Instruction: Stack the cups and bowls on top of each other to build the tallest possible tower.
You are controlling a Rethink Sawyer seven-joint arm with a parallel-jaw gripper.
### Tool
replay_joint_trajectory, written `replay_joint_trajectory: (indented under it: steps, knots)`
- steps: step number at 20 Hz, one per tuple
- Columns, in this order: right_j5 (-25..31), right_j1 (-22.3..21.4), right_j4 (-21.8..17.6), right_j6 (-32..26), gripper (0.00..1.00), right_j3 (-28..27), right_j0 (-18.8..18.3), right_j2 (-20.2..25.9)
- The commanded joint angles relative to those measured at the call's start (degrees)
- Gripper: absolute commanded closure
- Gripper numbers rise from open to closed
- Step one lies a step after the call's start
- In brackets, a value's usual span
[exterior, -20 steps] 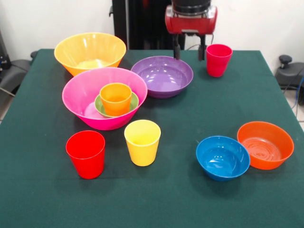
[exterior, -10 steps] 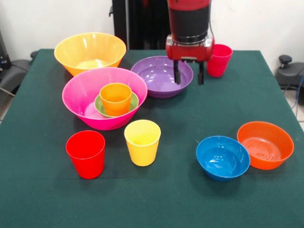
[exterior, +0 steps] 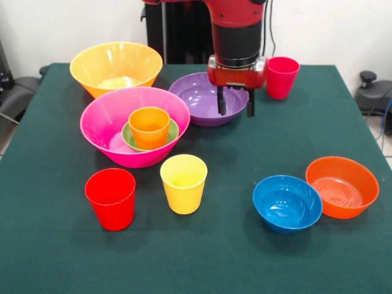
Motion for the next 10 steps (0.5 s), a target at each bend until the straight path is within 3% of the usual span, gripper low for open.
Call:
replay_joint_trajectory:
  steps: [1,3,10]
  knots:
    - [-2.5,1.5,-2.8,3.0,0.00,-2.9,1.7,-0.9]
    - [-2.1,0.9,-2.6,3.2,0.00,-2.1,2.1,-1.1]
    - [-4.6,-3.3,-1.3,8.7,0.00,8.8,5.3,-4.2]
